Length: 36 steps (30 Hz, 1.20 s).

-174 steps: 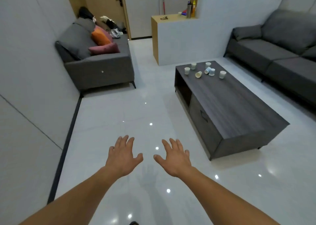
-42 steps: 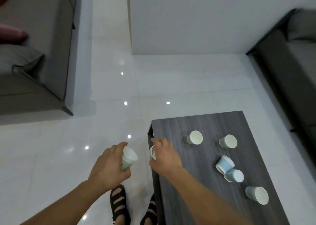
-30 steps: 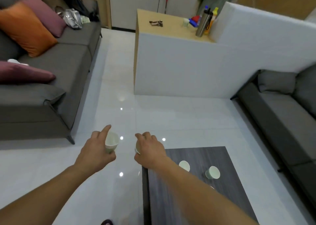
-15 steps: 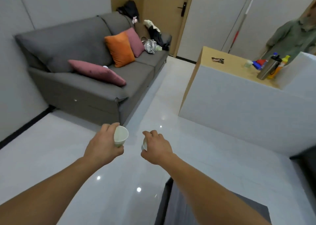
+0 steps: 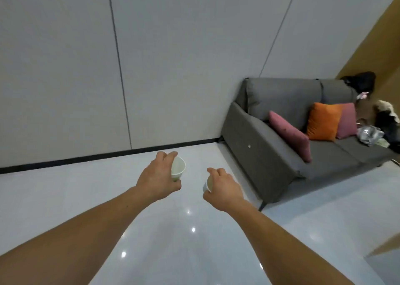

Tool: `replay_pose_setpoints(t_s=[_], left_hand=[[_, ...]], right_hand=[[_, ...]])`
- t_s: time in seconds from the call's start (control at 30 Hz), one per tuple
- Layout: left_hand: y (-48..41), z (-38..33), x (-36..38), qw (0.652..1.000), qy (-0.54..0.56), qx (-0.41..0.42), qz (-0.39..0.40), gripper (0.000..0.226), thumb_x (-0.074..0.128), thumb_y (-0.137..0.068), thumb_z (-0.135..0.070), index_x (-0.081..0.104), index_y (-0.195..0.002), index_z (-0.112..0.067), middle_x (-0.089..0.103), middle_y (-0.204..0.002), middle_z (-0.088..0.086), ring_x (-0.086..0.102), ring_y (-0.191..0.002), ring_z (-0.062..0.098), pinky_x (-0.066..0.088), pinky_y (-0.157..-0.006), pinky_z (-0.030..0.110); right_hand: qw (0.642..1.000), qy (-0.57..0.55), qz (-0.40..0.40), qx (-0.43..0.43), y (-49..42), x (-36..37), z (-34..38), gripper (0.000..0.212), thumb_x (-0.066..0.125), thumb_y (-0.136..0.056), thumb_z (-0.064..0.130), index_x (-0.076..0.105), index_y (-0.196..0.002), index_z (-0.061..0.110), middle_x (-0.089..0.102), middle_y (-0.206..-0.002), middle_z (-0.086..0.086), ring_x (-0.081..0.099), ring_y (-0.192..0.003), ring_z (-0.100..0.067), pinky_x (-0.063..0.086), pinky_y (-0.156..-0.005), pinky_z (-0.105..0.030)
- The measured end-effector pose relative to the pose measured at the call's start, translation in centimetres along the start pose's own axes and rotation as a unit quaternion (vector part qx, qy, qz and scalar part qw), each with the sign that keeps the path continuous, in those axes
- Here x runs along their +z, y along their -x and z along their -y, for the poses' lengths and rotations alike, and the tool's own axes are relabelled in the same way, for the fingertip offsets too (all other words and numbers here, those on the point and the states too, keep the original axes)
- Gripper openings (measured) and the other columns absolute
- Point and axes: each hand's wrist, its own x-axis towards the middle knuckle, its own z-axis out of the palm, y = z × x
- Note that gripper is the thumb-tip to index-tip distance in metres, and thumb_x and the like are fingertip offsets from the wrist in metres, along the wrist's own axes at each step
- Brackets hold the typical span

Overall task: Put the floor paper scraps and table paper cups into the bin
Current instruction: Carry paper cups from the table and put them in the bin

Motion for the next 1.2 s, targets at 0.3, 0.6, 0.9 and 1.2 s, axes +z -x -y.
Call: replay_pose_setpoints(t_s=[0.3,0.6,0.9,1.2], left_hand=[[7.9,20.9,-11.0,0.984,-0.008,-0.157,-0.080,0.082,0.066,-0.074,-0.042,0.025,-0.144,-0.027,0.034,-0.127,-0.001,0.050,-0.106,0.022,0.048,-0.083,0.031],[10.1,36.1,-16.6,0.946,-0.016,-0.302,-0.121,0.081,0.065,-0.076,-0.045,0.025,-0.144,-0.027,0.034,-0.127,0.000,0.052,-0.103,0.022,0.050,-0.083,0.031],[9.9,49.0,-24.3,0.887,-0.011,-0.425,-0.182,0.083,0.068,-0.076,-0.046,0.025,-0.145,-0.029,0.036,-0.129,-0.002,0.051,-0.105,0.019,0.050,-0.084,0.030],[15.8,65.2,-30.1,0.836,0.016,-0.501,-0.223,0.083,0.067,-0.077,-0.047,0.023,-0.146,-0.029,0.034,-0.132,-0.002,0.051,-0.110,0.020,0.049,-0.087,0.030]], right_hand=[[0.983,0.023,0.058,-0.174,-5.3,6.7,24.7,0.076,0.061,-0.081,0.040,0.026,-0.148,0.030,0.038,-0.140,0.001,0.045,-0.121,-0.024,0.047,-0.089,-0.036],[0.942,0.051,0.135,-0.304,-12.8,13.3,41.8,0.076,0.061,-0.083,0.040,0.025,-0.149,0.028,0.038,-0.141,-0.001,0.045,-0.121,-0.025,0.046,-0.089,-0.036],[0.884,0.076,0.171,-0.428,-20.9,16.4,59.6,0.074,0.060,-0.084,0.039,0.025,-0.149,0.027,0.038,-0.140,-0.001,0.046,-0.119,-0.025,0.047,-0.086,-0.034],[0.828,0.106,0.187,-0.519,-21.2,22.6,79.7,0.075,0.060,-0.084,0.039,0.025,-0.149,0.028,0.037,-0.141,0.001,0.045,-0.121,-0.024,0.048,-0.088,-0.035]])
